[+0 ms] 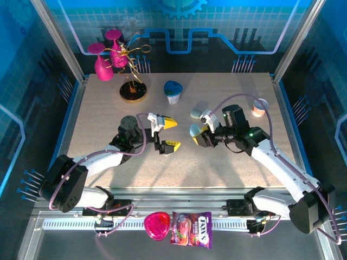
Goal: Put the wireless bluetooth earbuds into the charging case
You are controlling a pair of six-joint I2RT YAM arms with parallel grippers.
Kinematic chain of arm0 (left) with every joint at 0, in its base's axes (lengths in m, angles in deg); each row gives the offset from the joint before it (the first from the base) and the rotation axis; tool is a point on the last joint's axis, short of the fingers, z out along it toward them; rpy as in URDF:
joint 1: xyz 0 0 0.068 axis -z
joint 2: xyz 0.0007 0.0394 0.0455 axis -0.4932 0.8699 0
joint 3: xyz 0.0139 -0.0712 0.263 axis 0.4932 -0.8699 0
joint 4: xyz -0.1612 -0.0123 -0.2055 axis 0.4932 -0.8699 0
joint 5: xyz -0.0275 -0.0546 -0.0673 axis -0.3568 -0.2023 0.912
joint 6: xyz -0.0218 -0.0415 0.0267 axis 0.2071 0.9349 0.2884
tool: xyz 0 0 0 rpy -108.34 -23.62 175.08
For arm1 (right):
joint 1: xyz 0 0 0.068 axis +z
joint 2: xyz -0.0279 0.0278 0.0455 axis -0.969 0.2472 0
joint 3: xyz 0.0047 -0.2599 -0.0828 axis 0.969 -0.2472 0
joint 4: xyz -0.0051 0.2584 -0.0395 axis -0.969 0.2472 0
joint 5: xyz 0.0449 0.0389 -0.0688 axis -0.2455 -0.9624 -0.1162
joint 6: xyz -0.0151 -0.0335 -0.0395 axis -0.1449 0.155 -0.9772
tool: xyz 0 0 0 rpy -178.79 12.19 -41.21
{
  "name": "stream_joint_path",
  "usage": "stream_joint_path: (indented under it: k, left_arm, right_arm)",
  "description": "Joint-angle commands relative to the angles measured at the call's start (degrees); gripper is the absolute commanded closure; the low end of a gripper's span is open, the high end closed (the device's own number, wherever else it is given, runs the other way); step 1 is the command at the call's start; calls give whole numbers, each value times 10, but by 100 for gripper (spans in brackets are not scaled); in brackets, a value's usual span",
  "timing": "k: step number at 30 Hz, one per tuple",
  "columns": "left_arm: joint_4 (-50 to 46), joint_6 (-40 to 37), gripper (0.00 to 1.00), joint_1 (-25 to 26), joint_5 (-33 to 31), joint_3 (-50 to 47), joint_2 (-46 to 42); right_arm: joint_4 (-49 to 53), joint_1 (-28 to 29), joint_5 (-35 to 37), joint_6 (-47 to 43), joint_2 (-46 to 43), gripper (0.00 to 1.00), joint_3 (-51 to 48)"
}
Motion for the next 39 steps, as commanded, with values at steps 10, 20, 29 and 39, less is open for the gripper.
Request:
stream_joint_path:
  k: [10, 20, 29, 39]
  left_arm:
    - [-80, -19, 5, -2, 120, 25, -58]
    - [-133, -46, 13, -2, 155, 35, -65]
    - [-126, -44, 24, 0, 161, 41, -59]
    - [-116, -26, 38, 3, 165, 44, -52]
  right_arm:
    - [207, 102, -63, -138, 95, 71, 164]
    - [226, 116, -62, -156, 123, 71, 211]
    - [227, 116, -75, -157, 123, 72, 218]
    - [212, 116, -73, -156, 124, 72, 218]
